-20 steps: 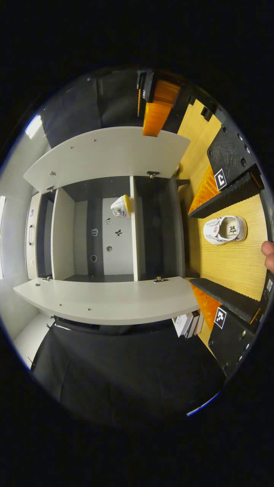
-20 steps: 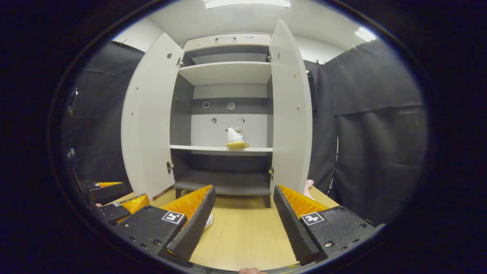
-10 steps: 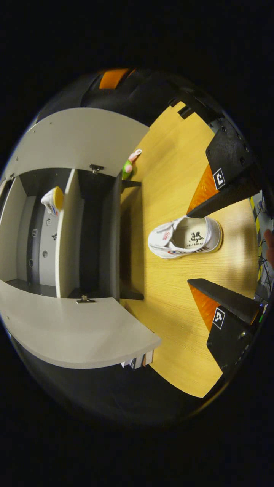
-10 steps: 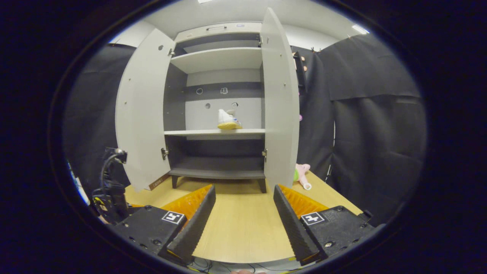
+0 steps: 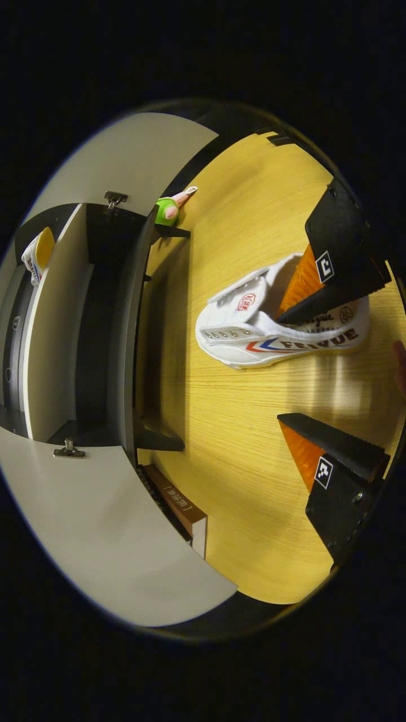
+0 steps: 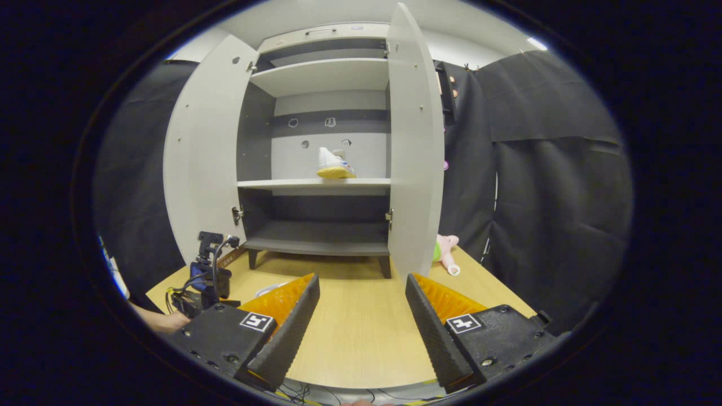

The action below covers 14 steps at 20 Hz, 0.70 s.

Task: Grab one shoe with the right hand and put it into the shoe cabinet, grab the other shoe with the left hand and put it into the shoe cabinet; then close the right door with the right hand and the left door with the left hand.

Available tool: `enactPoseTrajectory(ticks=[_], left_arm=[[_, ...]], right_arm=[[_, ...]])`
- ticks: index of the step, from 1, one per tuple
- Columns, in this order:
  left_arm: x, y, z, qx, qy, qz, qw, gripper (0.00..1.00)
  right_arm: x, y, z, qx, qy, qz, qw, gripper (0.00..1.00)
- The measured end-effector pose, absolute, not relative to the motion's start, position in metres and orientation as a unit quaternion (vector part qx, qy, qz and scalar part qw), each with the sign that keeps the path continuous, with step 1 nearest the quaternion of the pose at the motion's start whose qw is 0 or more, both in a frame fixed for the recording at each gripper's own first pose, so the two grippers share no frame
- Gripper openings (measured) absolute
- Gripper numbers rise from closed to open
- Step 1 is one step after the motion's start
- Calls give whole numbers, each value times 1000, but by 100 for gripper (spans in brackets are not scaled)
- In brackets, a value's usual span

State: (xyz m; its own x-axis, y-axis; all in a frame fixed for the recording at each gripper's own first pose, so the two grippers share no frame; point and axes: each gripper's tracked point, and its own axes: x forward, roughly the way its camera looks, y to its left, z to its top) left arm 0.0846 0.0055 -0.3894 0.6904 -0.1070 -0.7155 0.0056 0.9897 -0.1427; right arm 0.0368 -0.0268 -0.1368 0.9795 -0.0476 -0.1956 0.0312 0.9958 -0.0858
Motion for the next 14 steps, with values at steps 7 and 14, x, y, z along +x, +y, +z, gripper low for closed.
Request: enactPoseTrajectory(ticks=[7,14], left_arm=[[116,10,-402,-81,387,-32,918,95],[121,0,-400,-98,375,-31,921,4]], right_arm=[[49,-32,-142,-45,111,-21,993,97],[54,-28,-151,-53,119,-11,991,97]])
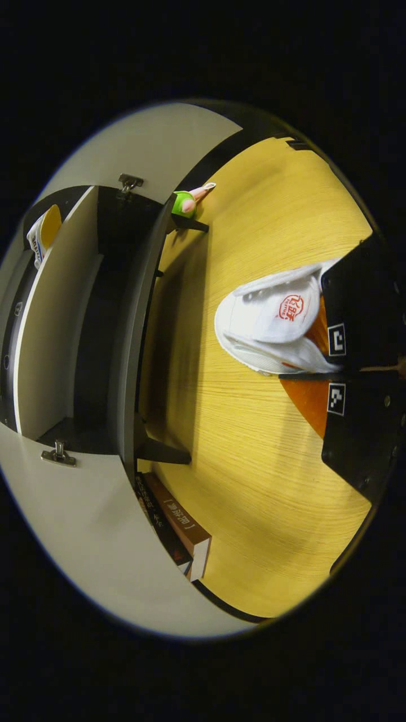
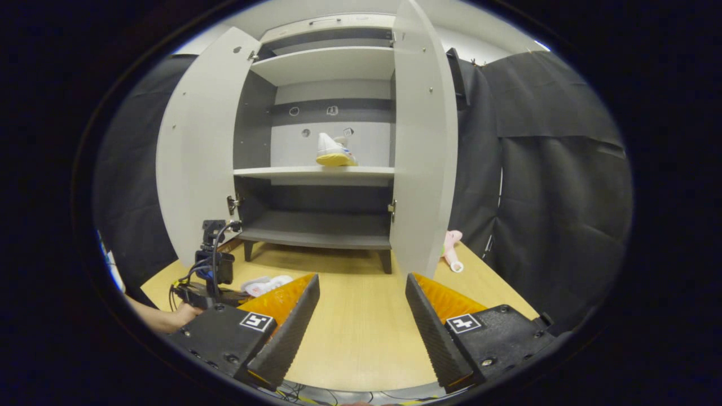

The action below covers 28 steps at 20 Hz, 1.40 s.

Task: Grab one shoe with the right hand and put it into the shoe cabinet, grab the other shoe with the left hand and put it into the shoe cabinet; then close the right door with the right hand and the left door with the left hand.

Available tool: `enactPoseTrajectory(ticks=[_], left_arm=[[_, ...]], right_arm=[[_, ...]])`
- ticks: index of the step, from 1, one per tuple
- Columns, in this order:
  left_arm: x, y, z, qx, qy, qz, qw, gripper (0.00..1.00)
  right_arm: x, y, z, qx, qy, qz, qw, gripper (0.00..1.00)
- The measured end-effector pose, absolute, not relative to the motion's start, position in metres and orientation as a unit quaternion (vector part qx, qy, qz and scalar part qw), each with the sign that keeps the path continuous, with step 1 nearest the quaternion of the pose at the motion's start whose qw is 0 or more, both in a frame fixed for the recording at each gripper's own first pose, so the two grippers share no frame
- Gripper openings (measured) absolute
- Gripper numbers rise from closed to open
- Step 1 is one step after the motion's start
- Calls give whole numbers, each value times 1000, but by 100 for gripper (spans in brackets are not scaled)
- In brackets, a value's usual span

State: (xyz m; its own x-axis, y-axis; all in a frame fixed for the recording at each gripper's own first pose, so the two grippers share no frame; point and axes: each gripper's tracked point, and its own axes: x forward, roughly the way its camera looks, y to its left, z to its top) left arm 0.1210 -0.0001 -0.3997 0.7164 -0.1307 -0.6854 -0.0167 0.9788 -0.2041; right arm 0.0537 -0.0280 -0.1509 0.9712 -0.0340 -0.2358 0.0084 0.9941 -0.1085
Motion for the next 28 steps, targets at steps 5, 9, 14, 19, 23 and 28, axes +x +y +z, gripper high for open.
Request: enactPoseTrajectory(ticks=[5,9,14,19,23,28], left_arm=[[103,6,-347,-114,350,-4,930,0],[101,-1,-208,-123,259,-8,958,0],[171,3,-73,-97,176,-10,980,0],[288,18,-36,-102,203,4,974,0],[363,40,-71,-111,302,61,945,0],[406,49,-102,-101,361,99,922,0]], right_arm=[[55,-23,-157,-56,126,1,990,96],[57,-15,-163,-49,131,13,990,97],[54,-3,-154,-43,118,33,992,96],[47,-1,-148,-44,109,40,992,96],[34,-12,-154,-39,117,24,992,97],[34,-37,-156,-39,120,-6,992,97]])
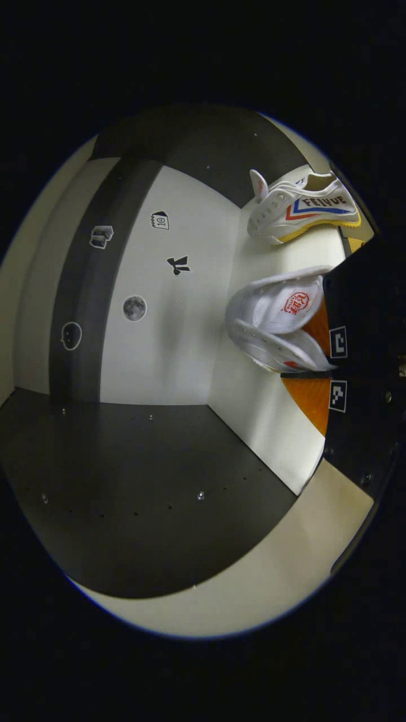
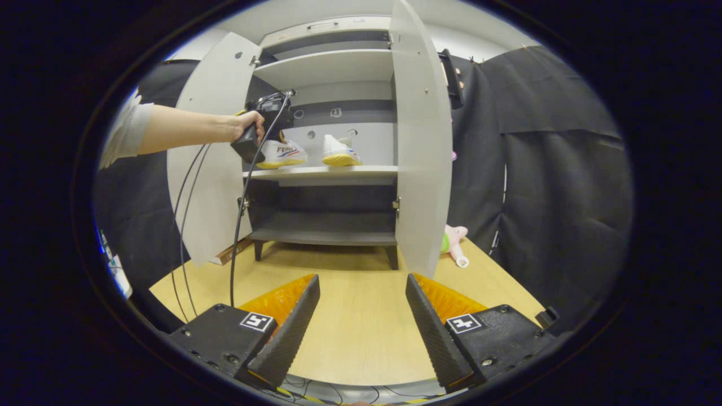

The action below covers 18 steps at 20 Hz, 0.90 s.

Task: Grab one shoe with the right hand and put it into the shoe cabinet, grab the other shoe with the left hand and put it into the shoe cabinet; then close the right door with the right hand and the left door with the left hand.

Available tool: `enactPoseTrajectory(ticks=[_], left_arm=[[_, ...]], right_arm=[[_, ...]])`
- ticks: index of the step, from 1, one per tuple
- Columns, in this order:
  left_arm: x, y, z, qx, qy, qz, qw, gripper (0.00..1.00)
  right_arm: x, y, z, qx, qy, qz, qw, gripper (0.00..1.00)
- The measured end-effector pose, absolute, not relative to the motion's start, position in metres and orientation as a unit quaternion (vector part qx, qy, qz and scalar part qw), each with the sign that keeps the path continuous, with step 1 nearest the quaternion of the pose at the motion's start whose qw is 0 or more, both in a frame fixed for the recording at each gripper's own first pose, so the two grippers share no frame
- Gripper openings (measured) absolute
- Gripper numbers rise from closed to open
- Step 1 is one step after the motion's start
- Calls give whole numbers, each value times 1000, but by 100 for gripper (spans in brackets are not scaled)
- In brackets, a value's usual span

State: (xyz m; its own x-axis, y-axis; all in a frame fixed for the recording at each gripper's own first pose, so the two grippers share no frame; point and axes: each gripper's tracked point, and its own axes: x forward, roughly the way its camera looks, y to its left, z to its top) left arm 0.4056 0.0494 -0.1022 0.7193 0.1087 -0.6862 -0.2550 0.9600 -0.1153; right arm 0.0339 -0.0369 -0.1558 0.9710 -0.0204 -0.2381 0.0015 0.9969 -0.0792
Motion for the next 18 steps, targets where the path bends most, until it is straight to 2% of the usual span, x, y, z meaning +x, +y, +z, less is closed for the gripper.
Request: enactPoseTrajectory(ticks=[3,4,5,6,7,8,9,10,11,12,13,14,15,17,18], left_arm=[[420,39,-109,-98,376,91,917,0],[423,36,-111,-98,380,90,915,11],[426,34,-114,-94,387,89,913,0],[428,31,-116,-93,393,86,911,0],[429,28,-117,-97,397,82,909,12],[430,24,-117,-103,397,74,909,14],[430,23,-115,-106,395,69,910,6],[431,22,-113,-107,393,64,911,25],[429,25,-112,-106,392,68,911,30],[427,25,-111,-110,396,69,909,21],[421,26,-108,-112,401,73,906,23],[418,26,-103,-116,398,67,907,43],[413,25,-96,-118,395,60,909,29],[399,21,-77,-127,387,39,913,29],[391,19,-65,-130,375,26,918,46]], right_arm=[[37,-46,-159,-30,128,-16,991,97],[38,-47,-160,-26,130,-17,991,97],[39,-48,-160,-23,130,-18,991,97],[41,-49,-161,-24,130,-18,991,96],[42,-49,-161,-28,130,-17,991,97],[44,-50,-161,-31,128,-17,991,97],[45,-51,-159,-32,126,-17,991,97],[46,-51,-159,-31,124,-16,992,97],[48,-50,-158,-28,124,-13,992,96],[49,-49,-159,-27,124,-11,992,96],[49,-48,-158,-28,123,-10,992,96],[50,-48,-159,-29,123,-8,992,97],[51,-46,-160,-30,124,-5,992,97],[51,-44,-162,-29,127,0,991,96],[52,-42,-163,-28,127,3,991,96]])
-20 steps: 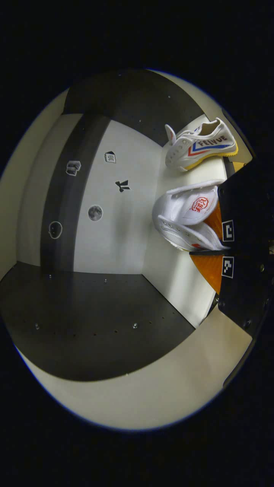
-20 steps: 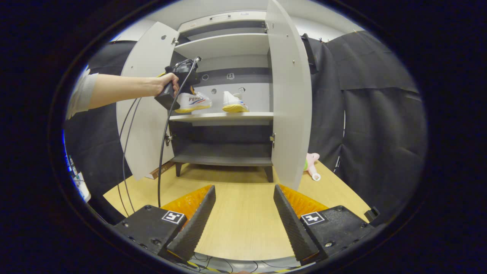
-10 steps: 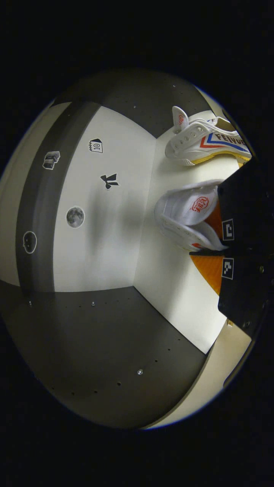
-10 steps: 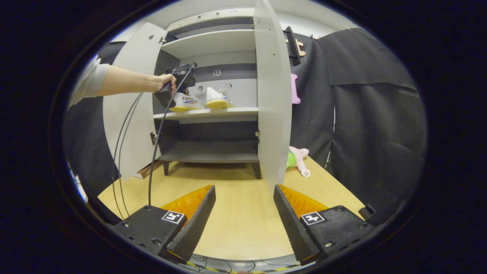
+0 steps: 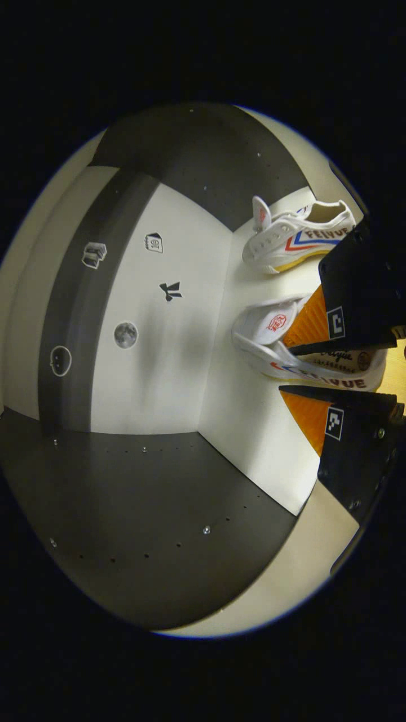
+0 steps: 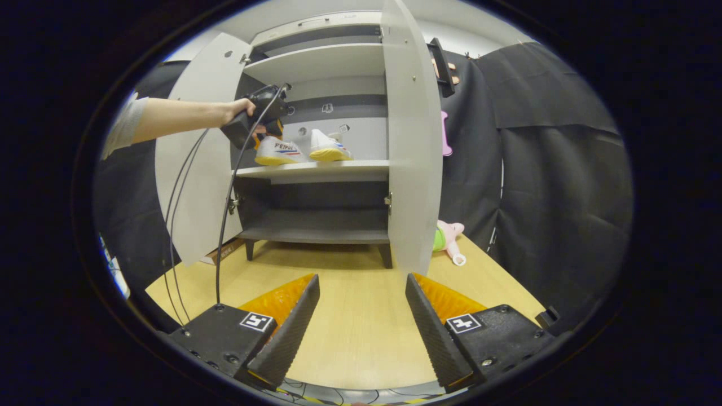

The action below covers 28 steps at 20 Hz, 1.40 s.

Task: Grab one shoe with the right hand and put it into the shoe cabinet, grab the other shoe with the left hand and put it into the shoe cabinet; then close the right door with the right hand and the left door with the left hand.

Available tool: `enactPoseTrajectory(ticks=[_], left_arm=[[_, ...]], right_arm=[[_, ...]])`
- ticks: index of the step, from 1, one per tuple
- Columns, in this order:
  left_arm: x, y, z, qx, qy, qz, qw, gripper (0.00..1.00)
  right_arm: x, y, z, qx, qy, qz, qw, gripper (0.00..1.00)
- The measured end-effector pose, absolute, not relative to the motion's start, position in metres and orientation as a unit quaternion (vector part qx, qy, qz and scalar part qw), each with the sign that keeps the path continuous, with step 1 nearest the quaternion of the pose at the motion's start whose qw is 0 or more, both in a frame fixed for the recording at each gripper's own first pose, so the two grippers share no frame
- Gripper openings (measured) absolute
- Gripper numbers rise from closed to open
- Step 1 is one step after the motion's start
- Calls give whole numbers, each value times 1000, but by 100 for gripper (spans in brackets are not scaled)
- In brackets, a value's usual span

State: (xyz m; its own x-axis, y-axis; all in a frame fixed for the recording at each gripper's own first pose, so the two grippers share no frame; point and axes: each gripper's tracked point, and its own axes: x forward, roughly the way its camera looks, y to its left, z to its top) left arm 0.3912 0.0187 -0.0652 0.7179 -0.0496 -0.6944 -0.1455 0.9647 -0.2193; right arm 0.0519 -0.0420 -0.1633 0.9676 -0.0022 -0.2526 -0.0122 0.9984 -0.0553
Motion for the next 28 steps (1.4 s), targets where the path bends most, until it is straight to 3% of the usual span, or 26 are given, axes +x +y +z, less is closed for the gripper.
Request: enactPoseTrajectory(ticks=[1,2,3,4,9,13,14,18,19,20,26,28], left_arm=[[384,18,-49,-129,350,13,928,29],[374,20,-32,-127,324,4,938,30],[362,20,-15,-125,298,-7,946,46],[346,20,1,-118,272,-17,955,30],[263,34,41,-54,128,-14,990,34],[199,37,36,-43,80,-5,996,45],[184,35,32,-44,77,-6,996,61],[134,31,10,-40,58,12,997,54],[121,28,4,-44,51,16,998,68],[110,27,-4,-46,43,22,998,72],[52,24,-68,-68,72,51,994,87],[35,19,-82,-85,66,48,993,88]], right_arm=[[51,-40,-162,-28,126,5,992,96],[51,-39,-161,-30,124,7,992,96],[51,-38,-160,-32,122,10,992,96],[50,-37,-160,-35,121,12,992,96],[46,-29,-156,-38,115,25,992,96],[38,-21,-151,-43,110,35,992,97],[36,-20,-149,-44,108,37,993,97],[24,-16,-143,-52,97,39,993,96],[22,-15,-141,-53,95,40,993,96],[18,-14,-140,-53,93,40,993,96],[-1,-3,-136,-54,80,45,994,97],[-7,0,-137,-57,78,48,994,96]])
